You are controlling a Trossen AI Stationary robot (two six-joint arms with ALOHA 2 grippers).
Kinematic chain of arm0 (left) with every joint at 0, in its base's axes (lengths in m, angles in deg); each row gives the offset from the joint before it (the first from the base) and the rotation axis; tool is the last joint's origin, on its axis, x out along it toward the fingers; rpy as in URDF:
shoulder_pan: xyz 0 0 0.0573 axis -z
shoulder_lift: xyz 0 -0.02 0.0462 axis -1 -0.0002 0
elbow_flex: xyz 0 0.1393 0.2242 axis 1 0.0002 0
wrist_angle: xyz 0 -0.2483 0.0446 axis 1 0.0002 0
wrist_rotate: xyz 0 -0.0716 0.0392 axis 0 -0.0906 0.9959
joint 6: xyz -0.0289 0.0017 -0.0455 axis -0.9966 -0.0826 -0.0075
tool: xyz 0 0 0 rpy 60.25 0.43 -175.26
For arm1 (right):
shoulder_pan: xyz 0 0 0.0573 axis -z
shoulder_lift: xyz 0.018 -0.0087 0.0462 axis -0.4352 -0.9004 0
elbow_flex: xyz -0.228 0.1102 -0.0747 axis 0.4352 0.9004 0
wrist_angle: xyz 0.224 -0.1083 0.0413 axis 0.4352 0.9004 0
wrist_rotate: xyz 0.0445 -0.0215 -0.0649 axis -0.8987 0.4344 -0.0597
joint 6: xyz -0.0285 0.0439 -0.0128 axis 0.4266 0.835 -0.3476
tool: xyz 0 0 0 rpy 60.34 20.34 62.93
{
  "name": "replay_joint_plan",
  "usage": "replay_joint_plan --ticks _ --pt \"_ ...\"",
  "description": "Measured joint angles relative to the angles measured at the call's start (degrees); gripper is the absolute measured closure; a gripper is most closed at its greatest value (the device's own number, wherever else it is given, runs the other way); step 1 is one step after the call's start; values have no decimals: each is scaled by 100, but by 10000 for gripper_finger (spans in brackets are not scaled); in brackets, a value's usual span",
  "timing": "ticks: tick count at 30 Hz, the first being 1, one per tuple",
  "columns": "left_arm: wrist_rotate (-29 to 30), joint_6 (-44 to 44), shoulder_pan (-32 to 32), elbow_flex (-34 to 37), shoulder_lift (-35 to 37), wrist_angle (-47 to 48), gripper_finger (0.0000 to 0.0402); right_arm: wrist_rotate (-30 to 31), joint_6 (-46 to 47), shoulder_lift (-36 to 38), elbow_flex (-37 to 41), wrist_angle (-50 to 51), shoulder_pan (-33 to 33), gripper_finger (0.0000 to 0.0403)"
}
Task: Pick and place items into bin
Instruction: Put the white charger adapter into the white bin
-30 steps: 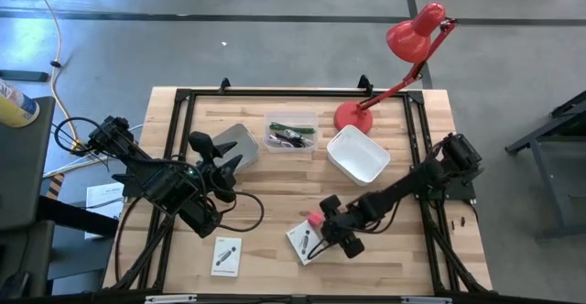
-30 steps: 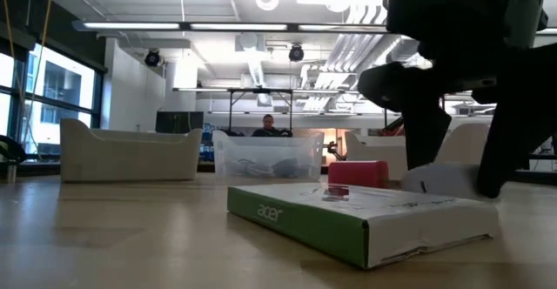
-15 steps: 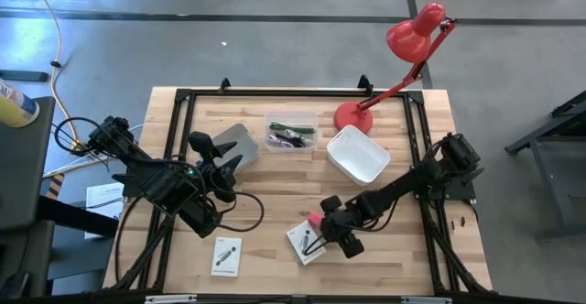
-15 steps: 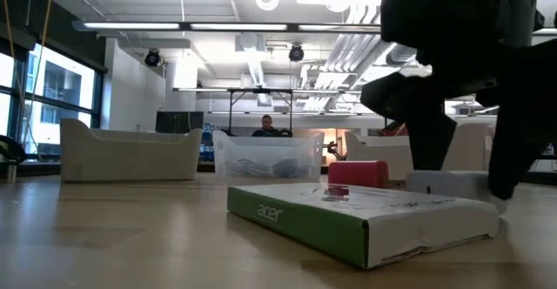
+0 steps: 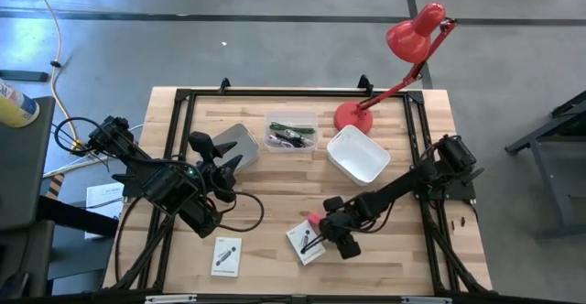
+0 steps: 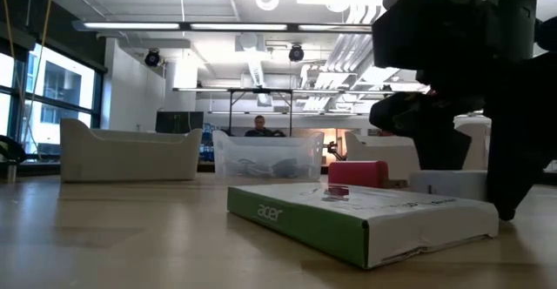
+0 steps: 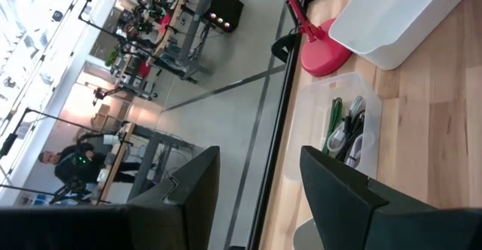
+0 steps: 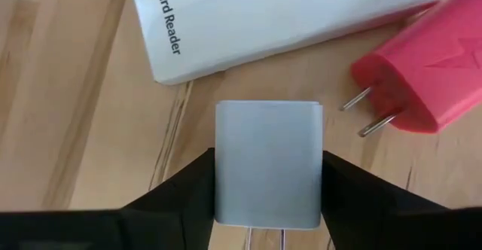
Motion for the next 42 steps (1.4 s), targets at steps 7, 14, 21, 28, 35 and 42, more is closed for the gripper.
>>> replay_joint_plan --ticks 7,14,21,28,35,42 --pt "0 4 0 0 0 0 229 -149 451 0 0 -6 -2 202" --pt "1 5 0 0 0 0 229 -283 857 9 0 -6 -2 214" --pt "12 57 0 0 0 0 229 -228 1169 130 0 108 0 204" --pt "175 164 0 0 0 -2 229 121 1370 593 0 476 66 218" --pt "379 162 0 0 0 0 229 973 1542 1436 0 1276 299 203" --pt "477 164 0 0 0 0 229 2197 1542 2500 0 2393 791 214"
